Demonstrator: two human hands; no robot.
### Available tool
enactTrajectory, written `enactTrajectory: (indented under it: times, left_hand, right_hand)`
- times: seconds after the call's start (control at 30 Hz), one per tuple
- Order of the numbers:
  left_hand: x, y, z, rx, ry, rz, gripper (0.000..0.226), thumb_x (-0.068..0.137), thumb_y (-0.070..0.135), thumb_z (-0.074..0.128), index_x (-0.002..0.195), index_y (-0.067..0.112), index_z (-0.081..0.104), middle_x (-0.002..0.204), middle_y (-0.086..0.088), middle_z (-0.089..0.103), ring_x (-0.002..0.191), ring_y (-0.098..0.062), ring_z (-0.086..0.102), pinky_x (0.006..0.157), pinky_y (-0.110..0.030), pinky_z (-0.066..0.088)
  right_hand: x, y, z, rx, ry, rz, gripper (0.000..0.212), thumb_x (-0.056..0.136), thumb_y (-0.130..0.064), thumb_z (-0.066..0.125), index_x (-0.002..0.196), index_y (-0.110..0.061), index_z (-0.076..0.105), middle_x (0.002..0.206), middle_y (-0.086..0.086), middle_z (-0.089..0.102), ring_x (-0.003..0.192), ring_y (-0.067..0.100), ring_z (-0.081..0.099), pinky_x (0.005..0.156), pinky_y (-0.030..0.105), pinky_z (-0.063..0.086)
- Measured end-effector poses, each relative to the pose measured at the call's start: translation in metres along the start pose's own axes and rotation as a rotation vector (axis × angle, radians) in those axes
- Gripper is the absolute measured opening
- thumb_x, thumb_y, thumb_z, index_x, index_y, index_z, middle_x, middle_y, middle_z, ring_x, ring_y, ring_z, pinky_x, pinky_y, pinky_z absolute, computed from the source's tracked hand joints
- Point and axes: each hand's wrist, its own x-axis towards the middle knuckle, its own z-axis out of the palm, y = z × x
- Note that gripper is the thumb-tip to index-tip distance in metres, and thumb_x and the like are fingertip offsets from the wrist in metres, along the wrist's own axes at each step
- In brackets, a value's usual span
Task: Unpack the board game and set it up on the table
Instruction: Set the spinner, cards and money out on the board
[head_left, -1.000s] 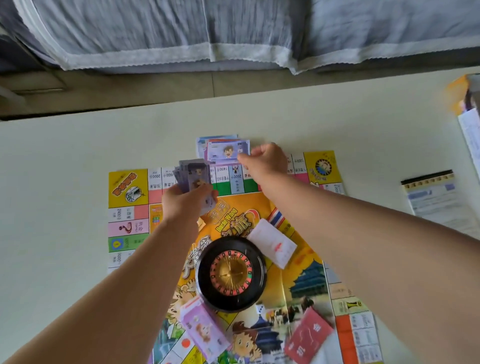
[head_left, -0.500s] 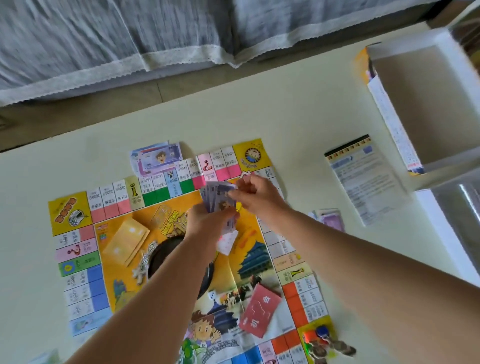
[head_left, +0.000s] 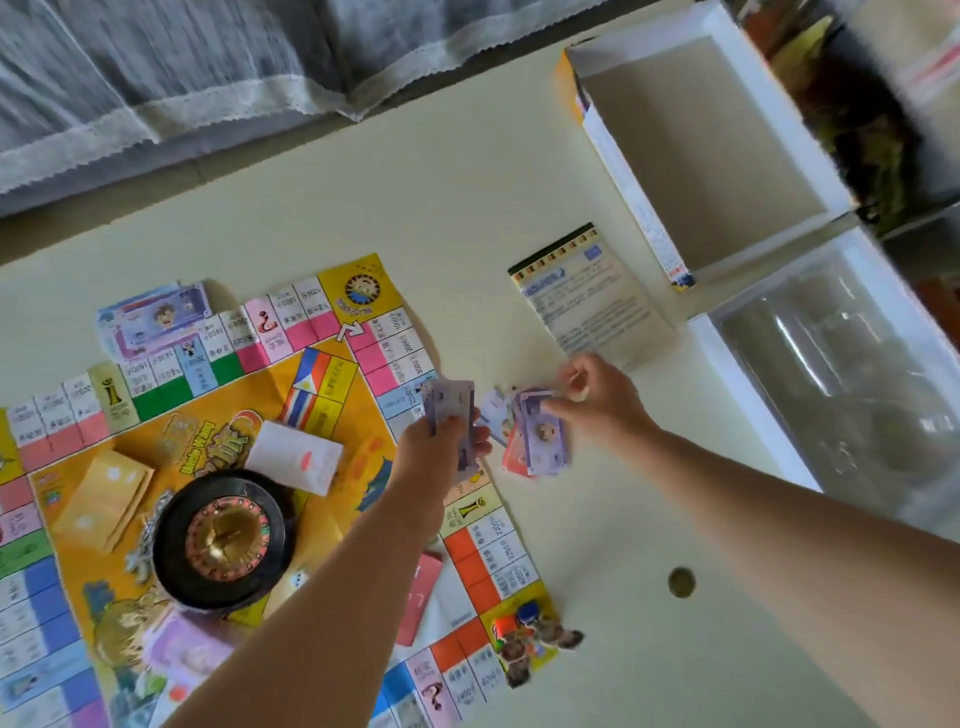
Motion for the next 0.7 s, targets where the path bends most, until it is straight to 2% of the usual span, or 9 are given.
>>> enactTrajectory:
  times: [0.07,0.13,0.2,0.27,0.33,0.47,0.6,0.7]
  left_hand:
    - [-0.004,-0.004,0.003,0.045,-0.043,-0.014,0.019,0.100,0.017,0.043,0.096,0.020,0.062,0.083,-0.003,0.073,0.083,-0.020,0.069,0.079,-0.038,0.053]
    - [-0.009,-0.008,0.004,0.109,-0.100,-0.018,0.019,0.101,0.020,0.041,0.101,0.022,0.060,0.084,-0.003,0.072,0.085,-0.019,0.069,0.080,-0.043,0.055]
    - [-0.018,-0.013,0.002,0.159,-0.158,-0.014,0.020,0.102,0.020,0.040,0.107,0.021,0.059,0.086,-0.006,0.070,0.081,-0.018,0.068,0.073,-0.040,0.058]
    - [-0.027,-0.019,-0.004,0.210,-0.207,0.003,0.018,0.102,0.019,0.040,0.107,0.018,0.057,0.086,-0.007,0.066,0.074,-0.016,0.064,0.059,-0.029,0.057]
    - [-0.035,-0.026,-0.015,0.263,-0.224,0.032,0.015,0.102,0.017,0.043,0.100,0.016,0.058,0.083,-0.006,0.065,0.071,-0.013,0.062,0.051,-0.021,0.051]
    - [-0.046,-0.044,-0.043,0.318,-0.196,0.078,0.016,0.099,0.013,0.048,0.097,0.004,0.062,0.081,-0.009,0.064,0.068,-0.015,0.061,0.053,-0.020,0.049]
    - [-0.066,-0.066,-0.079,0.318,-0.095,0.084,0.018,0.098,0.017,0.052,0.089,0.004,0.061,0.074,-0.009,0.063,0.066,-0.019,0.057,0.054,-0.021,0.046]
    - [-0.079,-0.085,-0.107,0.348,-0.010,0.062,0.014,0.096,0.020,0.053,0.088,0.013,0.062,0.072,-0.006,0.066,0.063,-0.016,0.060,0.057,-0.026,0.045]
  right_hand:
    - [-0.006,-0.003,0.004,-0.020,0.082,-0.099,0.029,0.079,-0.028,0.073,0.098,-0.018,0.055,0.097,-0.001,0.057,0.082,0.010,0.051,0.065,0.024,0.036]
    - [-0.015,-0.015,0.011,0.050,0.084,-0.184,0.026,0.081,-0.034,0.071,0.098,-0.020,0.057,0.099,0.000,0.055,0.080,0.007,0.051,0.067,0.022,0.038]
    - [-0.029,-0.032,0.020,0.139,0.001,-0.226,0.030,0.079,-0.043,0.070,0.097,-0.022,0.061,0.100,0.000,0.054,0.081,0.005,0.054,0.071,0.021,0.043]
    - [-0.045,-0.047,0.029,0.196,-0.131,-0.236,0.034,0.075,-0.050,0.067,0.095,-0.022,0.065,0.100,-0.003,0.057,0.085,0.007,0.057,0.076,0.022,0.045]
    - [-0.061,-0.056,0.042,0.183,-0.253,-0.249,0.028,0.082,-0.042,0.067,0.088,-0.015,0.065,0.090,-0.005,0.063,0.083,0.008,0.060,0.075,0.026,0.047]
    - [-0.088,-0.060,0.072,0.134,-0.251,-0.290,0.023,0.092,-0.027,0.058,0.082,-0.007,0.061,0.074,0.006,0.064,0.071,0.022,0.061,0.069,0.041,0.051]
    - [-0.126,-0.070,0.099,0.181,-0.260,-0.303,0.015,0.097,-0.028,0.050,0.091,-0.016,0.057,0.073,-0.009,0.058,0.068,0.007,0.054,0.062,0.023,0.043]
    - [-0.157,-0.079,0.119,0.186,-0.339,-0.314,0.020,0.099,-0.033,0.046,0.098,-0.016,0.055,0.082,-0.007,0.061,0.077,0.009,0.059,0.066,0.027,0.049]
